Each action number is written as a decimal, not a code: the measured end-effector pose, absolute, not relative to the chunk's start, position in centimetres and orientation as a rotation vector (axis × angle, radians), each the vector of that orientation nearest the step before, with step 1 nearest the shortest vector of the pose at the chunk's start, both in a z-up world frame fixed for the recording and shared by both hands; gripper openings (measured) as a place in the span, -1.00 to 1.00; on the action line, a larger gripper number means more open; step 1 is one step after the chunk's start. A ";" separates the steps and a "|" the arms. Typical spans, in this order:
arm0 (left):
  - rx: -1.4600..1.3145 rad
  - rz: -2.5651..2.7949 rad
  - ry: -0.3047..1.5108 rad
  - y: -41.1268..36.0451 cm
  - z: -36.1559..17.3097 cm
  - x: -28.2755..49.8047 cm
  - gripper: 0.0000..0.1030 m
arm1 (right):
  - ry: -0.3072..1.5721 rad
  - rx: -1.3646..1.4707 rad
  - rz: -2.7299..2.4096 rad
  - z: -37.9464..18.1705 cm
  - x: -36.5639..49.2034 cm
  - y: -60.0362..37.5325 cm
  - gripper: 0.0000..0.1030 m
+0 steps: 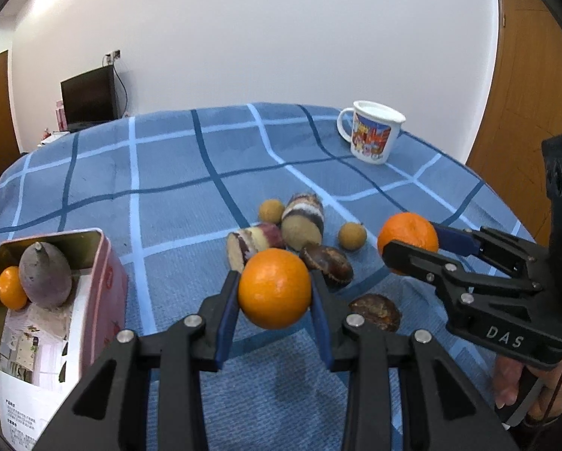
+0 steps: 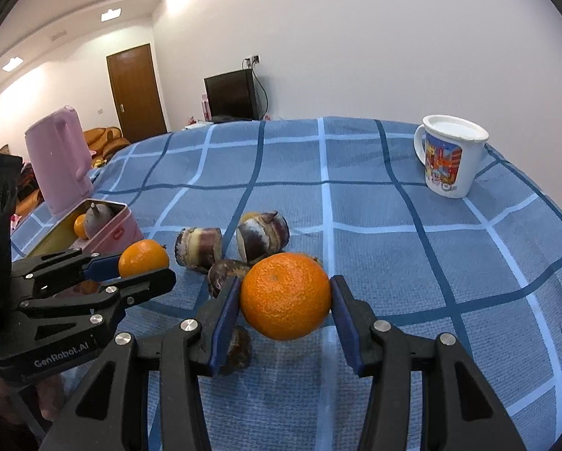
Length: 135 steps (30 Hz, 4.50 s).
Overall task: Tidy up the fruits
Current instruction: 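Grasp an orange with the left gripper while the right gripper grasps a large mandarin, then lift the orange with the left gripper while the right gripper lifts the mandarin, then carry the orange over the tin with the left gripper while the right brings the mandarin alongside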
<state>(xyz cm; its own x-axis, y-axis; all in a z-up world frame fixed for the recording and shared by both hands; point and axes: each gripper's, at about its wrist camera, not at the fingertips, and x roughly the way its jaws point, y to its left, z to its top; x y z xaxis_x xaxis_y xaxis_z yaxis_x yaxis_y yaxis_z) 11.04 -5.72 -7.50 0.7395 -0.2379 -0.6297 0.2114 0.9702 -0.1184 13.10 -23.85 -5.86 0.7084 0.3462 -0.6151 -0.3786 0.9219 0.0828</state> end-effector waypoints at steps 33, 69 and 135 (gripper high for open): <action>-0.008 -0.205 0.503 -5.4 -5.4 7.8 -0.28 | 0.536 -0.048 0.423 -4.5 10.9 -24.4 -0.03; 0.010 -0.182 0.378 -5.4 -4.5 5.6 -0.28 | 0.376 -0.053 0.440 -3.3 8.1 -24.9 -0.03; 0.021 -0.099 0.314 -4.9 -3.9 3.8 -0.28 | 0.271 -0.059 0.472 -2.5 6.4 -24.5 -0.03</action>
<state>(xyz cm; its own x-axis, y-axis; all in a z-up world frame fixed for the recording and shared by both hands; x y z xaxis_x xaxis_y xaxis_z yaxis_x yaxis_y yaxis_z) 3.82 -4.89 -3.88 0.9464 -0.0943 -0.3090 0.1010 0.9949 0.0056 6.39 -24.47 -2.52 0.8552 0.4414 -0.2715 -0.4570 0.8895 0.0068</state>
